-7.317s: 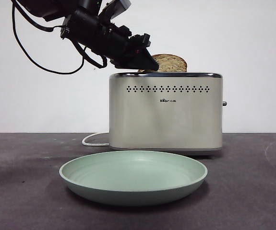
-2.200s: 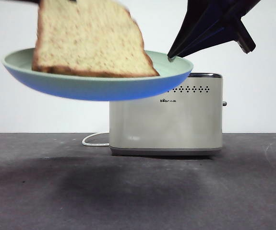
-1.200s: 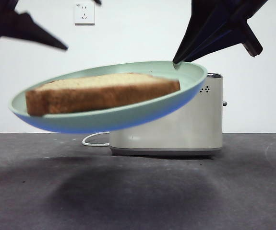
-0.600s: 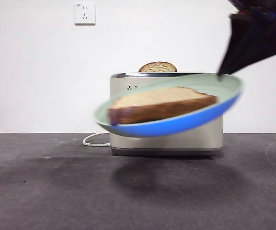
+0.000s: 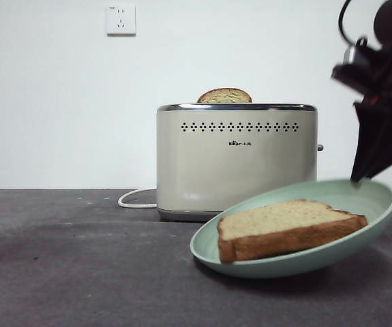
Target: Take the bread from the toaster,put the bread on the plate,put the plate on the table
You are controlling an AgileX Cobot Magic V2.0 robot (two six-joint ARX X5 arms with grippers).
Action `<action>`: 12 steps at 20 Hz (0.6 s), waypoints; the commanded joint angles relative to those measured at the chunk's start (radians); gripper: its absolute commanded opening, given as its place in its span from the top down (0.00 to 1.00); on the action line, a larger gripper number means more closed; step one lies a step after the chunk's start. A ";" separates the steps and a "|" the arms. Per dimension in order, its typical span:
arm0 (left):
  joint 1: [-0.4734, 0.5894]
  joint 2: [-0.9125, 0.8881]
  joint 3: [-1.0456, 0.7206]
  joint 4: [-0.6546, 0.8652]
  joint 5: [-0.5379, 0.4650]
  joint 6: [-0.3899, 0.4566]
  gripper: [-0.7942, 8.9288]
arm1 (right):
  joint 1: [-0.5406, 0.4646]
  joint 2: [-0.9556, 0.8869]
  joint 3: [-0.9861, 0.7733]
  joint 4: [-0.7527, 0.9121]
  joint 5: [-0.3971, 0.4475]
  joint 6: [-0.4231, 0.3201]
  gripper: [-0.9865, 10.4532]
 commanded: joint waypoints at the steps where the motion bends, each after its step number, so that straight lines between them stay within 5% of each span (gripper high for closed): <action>1: 0.000 0.003 0.000 -0.009 -0.004 0.013 0.93 | 0.000 0.055 0.000 0.018 -0.008 -0.008 0.93; 7: 0.000 0.003 0.000 -0.009 -0.004 0.013 0.93 | -0.004 0.148 0.000 0.059 0.003 -0.036 0.93; 12: 0.000 0.003 0.000 -0.008 -0.005 0.013 0.93 | -0.007 0.152 0.000 0.069 0.100 -0.068 0.92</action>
